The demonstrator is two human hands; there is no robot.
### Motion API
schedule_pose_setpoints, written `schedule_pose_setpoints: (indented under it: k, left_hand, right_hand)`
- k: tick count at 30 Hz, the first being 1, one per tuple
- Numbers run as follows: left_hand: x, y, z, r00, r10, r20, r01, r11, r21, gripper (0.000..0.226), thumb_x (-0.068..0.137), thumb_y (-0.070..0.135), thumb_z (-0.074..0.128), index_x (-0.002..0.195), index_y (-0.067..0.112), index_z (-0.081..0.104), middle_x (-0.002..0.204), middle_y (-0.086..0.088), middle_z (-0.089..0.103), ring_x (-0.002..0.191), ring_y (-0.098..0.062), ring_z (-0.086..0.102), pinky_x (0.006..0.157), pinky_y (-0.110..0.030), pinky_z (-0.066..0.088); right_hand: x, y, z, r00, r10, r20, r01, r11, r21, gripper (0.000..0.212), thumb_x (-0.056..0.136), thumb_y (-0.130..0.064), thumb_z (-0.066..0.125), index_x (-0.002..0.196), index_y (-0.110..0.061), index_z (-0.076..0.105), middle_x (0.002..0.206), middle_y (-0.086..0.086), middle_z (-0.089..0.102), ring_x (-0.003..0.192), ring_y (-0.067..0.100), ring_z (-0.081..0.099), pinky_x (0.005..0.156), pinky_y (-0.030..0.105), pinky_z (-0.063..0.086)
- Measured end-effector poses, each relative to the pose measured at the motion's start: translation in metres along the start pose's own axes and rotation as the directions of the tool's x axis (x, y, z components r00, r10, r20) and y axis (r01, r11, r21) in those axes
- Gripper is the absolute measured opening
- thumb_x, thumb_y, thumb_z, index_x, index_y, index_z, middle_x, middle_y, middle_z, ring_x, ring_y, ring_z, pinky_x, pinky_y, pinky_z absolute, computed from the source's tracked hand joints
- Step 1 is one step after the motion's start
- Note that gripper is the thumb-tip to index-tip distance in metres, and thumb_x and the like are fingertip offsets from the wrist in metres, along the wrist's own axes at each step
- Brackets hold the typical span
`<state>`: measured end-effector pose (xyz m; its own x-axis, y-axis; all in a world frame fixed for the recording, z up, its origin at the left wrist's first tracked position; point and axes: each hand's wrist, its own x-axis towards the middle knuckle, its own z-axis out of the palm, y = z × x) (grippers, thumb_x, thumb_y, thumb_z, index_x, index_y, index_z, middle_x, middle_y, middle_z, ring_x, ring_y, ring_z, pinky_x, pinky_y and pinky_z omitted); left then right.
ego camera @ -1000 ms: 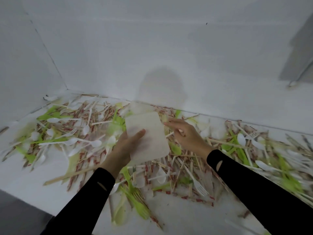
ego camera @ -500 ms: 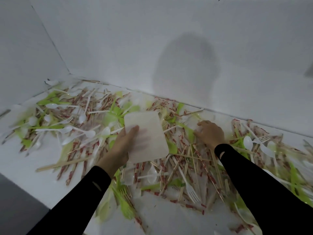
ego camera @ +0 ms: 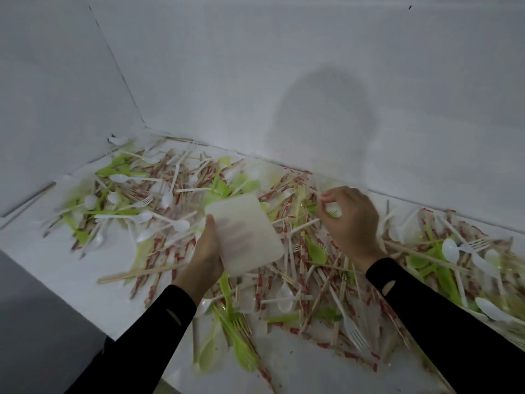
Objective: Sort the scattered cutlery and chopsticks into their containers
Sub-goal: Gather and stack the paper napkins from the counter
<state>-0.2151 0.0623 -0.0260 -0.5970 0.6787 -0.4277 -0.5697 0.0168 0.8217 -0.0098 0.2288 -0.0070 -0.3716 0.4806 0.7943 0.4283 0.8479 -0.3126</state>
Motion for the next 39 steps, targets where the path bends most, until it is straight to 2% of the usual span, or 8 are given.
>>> schedule_pose_setpoints:
  k: [6, 10, 15, 18, 22, 29, 35, 39]
  left_hand:
    - [0.013, 0.04, -0.029, 0.995, -0.027, 0.094, 0.029, 0.999, -0.026, 0.062, 0.097, 0.061, 0.037, 0.122, 0.011, 0.063, 0.112, -0.012, 0.072, 0.102, -0.027, 0.07, 0.081, -0.038, 0.056]
    - [0.029, 0.08, -0.08, 0.995, 0.095, 0.007, -0.095, 0.995, 0.0, 0.04, 0.095, 0.021, 0.063, 0.129, 0.002, 0.056, 0.119, -0.021, 0.067, 0.101, -0.032, 0.069, 0.074, -0.037, 0.06]
    - [0.055, 0.124, -0.169, 0.984, 0.174, 0.039, -0.176, 0.982, 0.06, 0.041, 0.096, 0.013, 0.06, 0.135, 0.006, 0.052, 0.128, -0.018, 0.063, 0.112, -0.036, 0.064, 0.082, -0.046, 0.059]
    - [0.06, 0.144, -0.209, 0.975, 0.222, 0.031, -0.224, 0.973, 0.065, 0.055, 0.089, 0.023, 0.067, 0.139, 0.01, 0.049, 0.129, -0.014, 0.063, 0.113, -0.032, 0.064, 0.077, -0.042, 0.059]
    - [0.073, 0.159, -0.243, 0.975, 0.208, -0.073, -0.204, 0.977, 0.055, 0.041, 0.097, 0.02, 0.058, 0.134, 0.002, 0.053, 0.128, -0.019, 0.062, 0.107, -0.033, 0.066, 0.068, -0.037, 0.061]
    - [0.094, 0.166, -0.268, 0.98, 0.198, -0.031, -0.195, 0.978, 0.073, 0.042, 0.099, 0.017, 0.055, 0.137, 0.001, 0.049, 0.132, -0.023, 0.058, 0.116, -0.041, 0.06, 0.071, -0.039, 0.061]
    - [0.108, 0.171, -0.264, 0.992, 0.123, -0.033, -0.121, 0.99, 0.072, 0.043, 0.096, 0.022, 0.062, 0.135, 0.008, 0.053, 0.129, -0.018, 0.062, 0.112, -0.037, 0.063, 0.078, -0.047, 0.058]
    - [0.113, 0.175, -0.255, 0.997, 0.076, -0.003, -0.076, 0.997, -0.001, 0.037, 0.097, 0.02, 0.058, 0.131, 0.006, 0.057, 0.123, -0.016, 0.066, 0.101, -0.032, 0.067, 0.066, -0.038, 0.059]
  right_hand:
    - [-0.007, -0.138, 0.061, 0.931, -0.35, 0.106, 0.298, 0.893, 0.336, 0.008, 0.083, -0.014, 0.069, 0.075, -0.014, 0.07, 0.086, -0.003, 0.071, 0.074, 0.016, 0.066, 0.064, 0.032, 0.053]
    - [-0.008, -0.189, 0.12, 0.828, -0.517, 0.218, 0.397, 0.814, 0.424, 0.014, 0.093, -0.027, 0.067, 0.091, -0.017, 0.076, 0.101, -0.003, 0.073, 0.088, 0.018, 0.067, 0.079, 0.033, 0.05]
    - [0.022, -0.196, 0.173, 0.886, -0.141, 0.442, 0.019, 0.963, 0.269, 0.028, 0.101, -0.033, 0.049, 0.103, -0.015, 0.071, 0.106, 0.0, 0.066, 0.092, 0.019, 0.063, 0.079, 0.035, 0.049]
    - [0.029, -0.185, 0.194, 0.576, 0.337, 0.745, -0.393, 0.913, -0.109, 0.045, 0.101, -0.047, 0.044, 0.072, -0.014, 0.053, 0.072, 0.004, 0.049, 0.059, 0.02, 0.046, 0.059, 0.031, 0.038]
    - [0.026, -0.196, 0.206, 0.073, 0.504, 0.861, -0.633, 0.69, -0.351, 0.074, 0.091, -0.071, 0.043, 0.074, -0.005, 0.071, 0.06, 0.005, 0.056, 0.047, 0.017, 0.043, 0.051, 0.025, 0.033]
    - [0.021, -0.213, 0.222, 0.149, 0.592, 0.792, -0.704, 0.626, -0.335, 0.057, 0.089, -0.051, 0.065, 0.053, -0.006, 0.065, 0.049, 0.006, 0.062, 0.036, 0.014, 0.05, 0.042, 0.021, 0.039]
    - [0.032, -0.214, 0.218, -0.004, 0.508, 0.861, -0.964, 0.228, -0.139, 0.022, 0.098, -0.014, 0.055, 0.079, -0.004, 0.058, 0.064, 0.01, 0.061, 0.05, 0.019, 0.057, 0.049, 0.026, 0.048]
    - [0.053, -0.205, 0.214, 0.173, 0.528, 0.832, -0.944, -0.15, 0.292, 0.012, 0.1, -0.008, 0.048, 0.091, -0.004, 0.054, 0.09, 0.017, 0.067, 0.07, 0.026, 0.069, 0.061, 0.033, 0.06]
